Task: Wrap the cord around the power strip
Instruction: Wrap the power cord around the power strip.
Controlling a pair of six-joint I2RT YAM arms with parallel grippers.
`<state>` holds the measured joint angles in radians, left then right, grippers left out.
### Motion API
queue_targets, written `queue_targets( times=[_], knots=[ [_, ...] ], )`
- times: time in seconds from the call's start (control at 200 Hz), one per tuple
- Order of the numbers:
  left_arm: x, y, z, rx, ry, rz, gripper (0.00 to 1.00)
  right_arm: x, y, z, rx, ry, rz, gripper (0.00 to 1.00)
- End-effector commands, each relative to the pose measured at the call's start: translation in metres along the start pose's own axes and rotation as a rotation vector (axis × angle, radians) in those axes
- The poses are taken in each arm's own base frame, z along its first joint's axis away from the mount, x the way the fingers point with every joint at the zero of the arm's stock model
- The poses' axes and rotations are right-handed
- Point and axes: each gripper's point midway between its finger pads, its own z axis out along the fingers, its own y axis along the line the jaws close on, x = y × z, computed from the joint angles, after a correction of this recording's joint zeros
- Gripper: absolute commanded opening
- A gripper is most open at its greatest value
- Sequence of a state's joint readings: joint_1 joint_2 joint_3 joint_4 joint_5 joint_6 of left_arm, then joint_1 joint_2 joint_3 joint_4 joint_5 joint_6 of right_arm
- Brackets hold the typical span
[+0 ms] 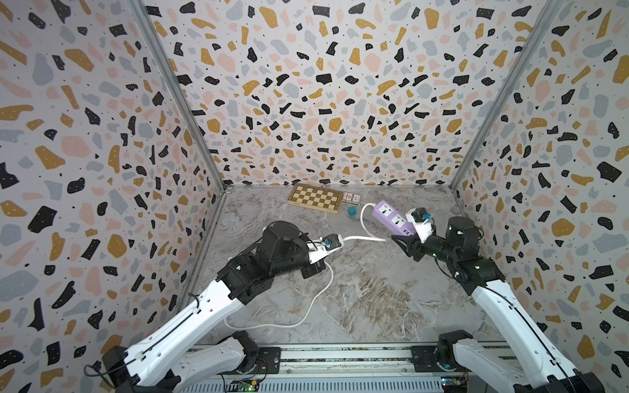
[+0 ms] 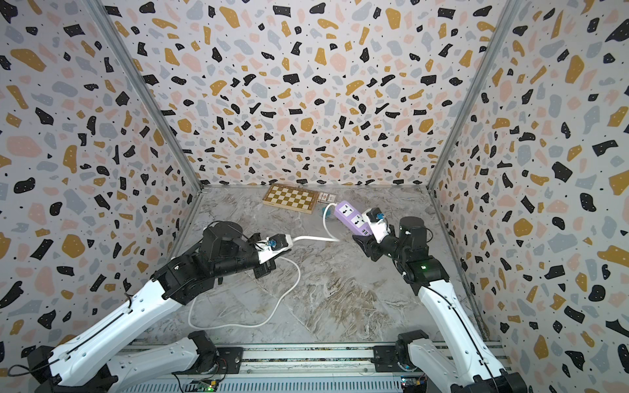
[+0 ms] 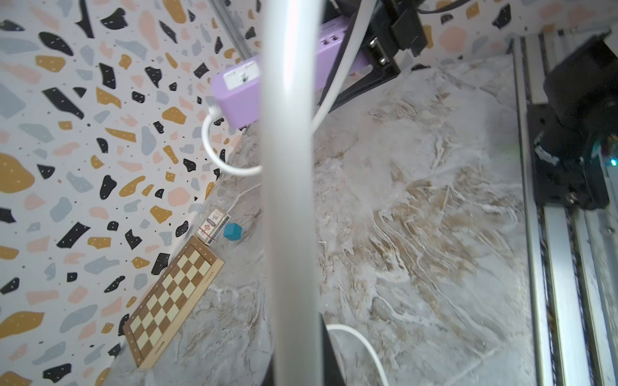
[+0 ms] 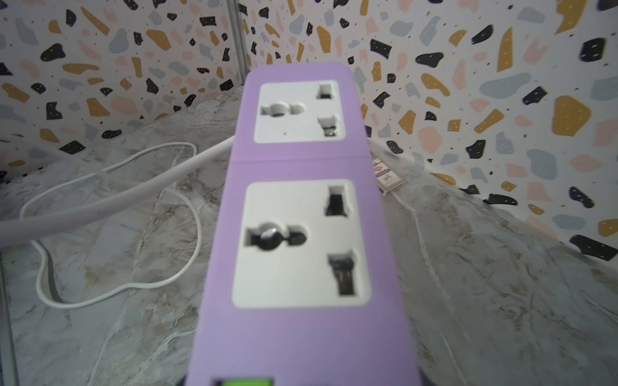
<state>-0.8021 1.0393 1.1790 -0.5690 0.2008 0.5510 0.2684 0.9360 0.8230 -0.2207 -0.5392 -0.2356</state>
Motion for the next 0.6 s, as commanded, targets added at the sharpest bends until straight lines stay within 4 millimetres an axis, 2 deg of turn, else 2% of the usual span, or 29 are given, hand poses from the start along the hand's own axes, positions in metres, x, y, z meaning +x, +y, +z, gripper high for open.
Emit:
queue_targets(
  times=[0.0, 0.13, 0.195, 0.29, 0.345, 0.42, 0.531, 0.596],
  knots=[
    [0.009, -0.01, -0.007, 0.098, 0.155, 0.133, 0.0, -0.012, 0.049, 0.001, -0.152, -0.05, -0.216, 0.0],
    [0.005, 0.023, 0.007, 0.04, 0.273, 0.196, 0.0, -0.003, 0.104, -0.002, -0.357, -0.092, -0.316, 0.0],
    [0.011, 0.042, 0.016, 0.027, 0.324, 0.172, 0.0, -0.004, 0.121, -0.012, -0.428, -0.154, -0.333, 0.0],
    [0.024, 0.057, 0.033, 0.092, 0.331, 0.052, 0.0, -0.016, 0.14, -0.034, -0.494, -0.304, -0.361, 0.0],
    [0.034, 0.057, 0.044, 0.138, 0.334, 0.006, 0.0, -0.026, 0.15, -0.048, -0.521, -0.408, -0.39, 0.0],
    [0.044, 0.046, 0.058, 0.215, 0.354, -0.017, 0.0, -0.038, 0.151, -0.061, -0.492, -0.516, -0.405, 0.0],
    [0.048, 0.032, 0.073, 0.283, 0.327, -0.083, 0.0, -0.051, 0.15, -0.076, -0.439, -0.629, -0.424, 0.0],
    [0.044, 0.024, 0.077, 0.318, 0.282, -0.115, 0.0, -0.058, 0.147, -0.08, -0.403, -0.67, -0.434, 0.0]
  ],
)
